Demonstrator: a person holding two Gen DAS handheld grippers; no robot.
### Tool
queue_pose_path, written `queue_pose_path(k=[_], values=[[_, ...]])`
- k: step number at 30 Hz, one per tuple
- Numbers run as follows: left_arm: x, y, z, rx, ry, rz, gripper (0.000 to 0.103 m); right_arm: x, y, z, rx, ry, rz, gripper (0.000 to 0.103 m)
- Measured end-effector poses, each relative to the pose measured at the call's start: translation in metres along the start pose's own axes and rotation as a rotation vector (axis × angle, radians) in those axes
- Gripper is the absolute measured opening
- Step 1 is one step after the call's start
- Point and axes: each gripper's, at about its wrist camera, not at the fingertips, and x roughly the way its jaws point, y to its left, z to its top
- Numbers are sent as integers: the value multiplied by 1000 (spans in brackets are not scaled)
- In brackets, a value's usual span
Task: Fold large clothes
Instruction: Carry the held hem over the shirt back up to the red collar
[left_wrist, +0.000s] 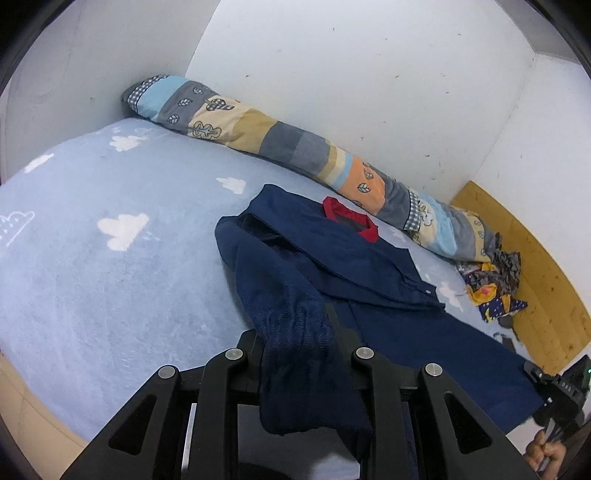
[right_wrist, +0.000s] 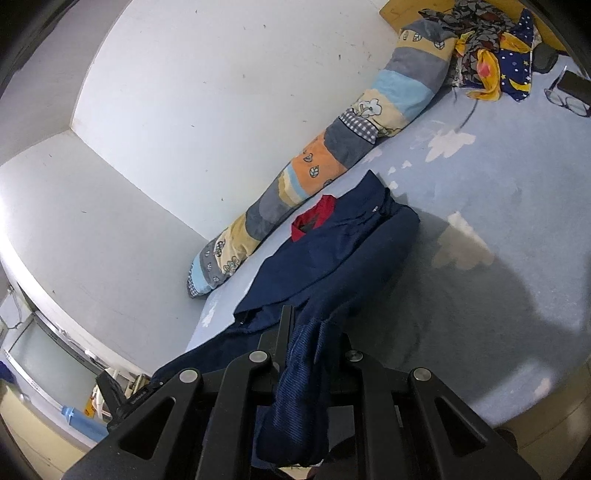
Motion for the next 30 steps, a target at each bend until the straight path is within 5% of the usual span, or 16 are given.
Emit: queue_pose_path(k=[30], values=[[27,-17,78,-25,-79,-5,25,20,35,70,27,-21,120,11]])
